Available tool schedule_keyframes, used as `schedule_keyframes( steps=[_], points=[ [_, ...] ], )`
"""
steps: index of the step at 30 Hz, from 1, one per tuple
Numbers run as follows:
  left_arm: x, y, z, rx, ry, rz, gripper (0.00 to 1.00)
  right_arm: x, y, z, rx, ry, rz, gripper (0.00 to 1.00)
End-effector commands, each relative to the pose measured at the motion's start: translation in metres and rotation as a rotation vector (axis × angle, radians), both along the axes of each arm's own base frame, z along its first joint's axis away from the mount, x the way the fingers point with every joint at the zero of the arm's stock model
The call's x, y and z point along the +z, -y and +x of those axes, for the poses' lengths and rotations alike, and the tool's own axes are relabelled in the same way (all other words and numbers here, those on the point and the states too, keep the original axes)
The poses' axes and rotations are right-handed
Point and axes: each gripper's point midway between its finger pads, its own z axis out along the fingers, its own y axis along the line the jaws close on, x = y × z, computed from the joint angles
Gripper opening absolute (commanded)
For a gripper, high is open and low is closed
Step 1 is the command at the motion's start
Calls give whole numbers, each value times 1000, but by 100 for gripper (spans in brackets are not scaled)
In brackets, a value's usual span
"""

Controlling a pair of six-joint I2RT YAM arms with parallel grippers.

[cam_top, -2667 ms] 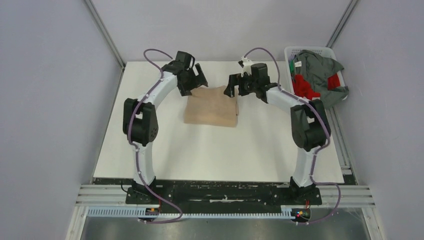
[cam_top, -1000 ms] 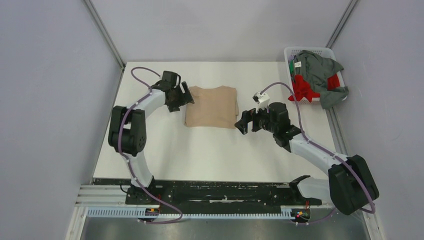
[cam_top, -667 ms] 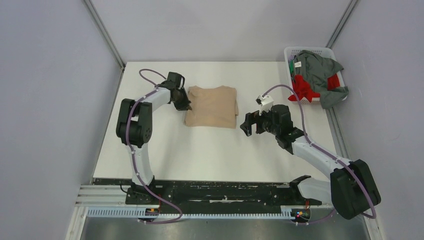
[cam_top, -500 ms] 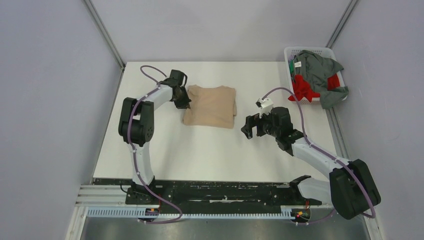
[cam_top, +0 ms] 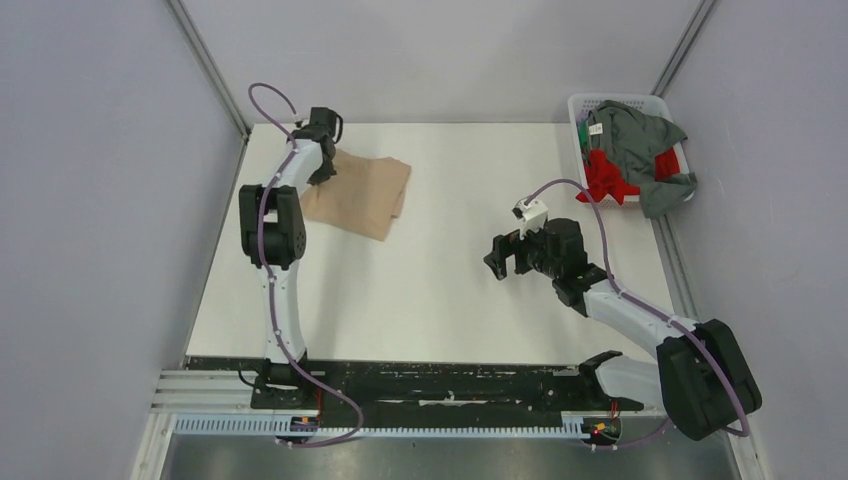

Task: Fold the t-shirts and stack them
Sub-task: Put the neatly folded tshirt into the corner of the board with the left arm

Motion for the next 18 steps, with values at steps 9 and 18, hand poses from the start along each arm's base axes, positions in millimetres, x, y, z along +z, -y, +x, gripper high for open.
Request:
schedule_keyframes(
  steps=[9,18],
  points=[
    [41,-160,38,196,34,215,2,18,17,16,-85,131,-34,99],
    [77,-185,42,227,90,287,100,14,19,17,-94,124,-42,98]
  ],
)
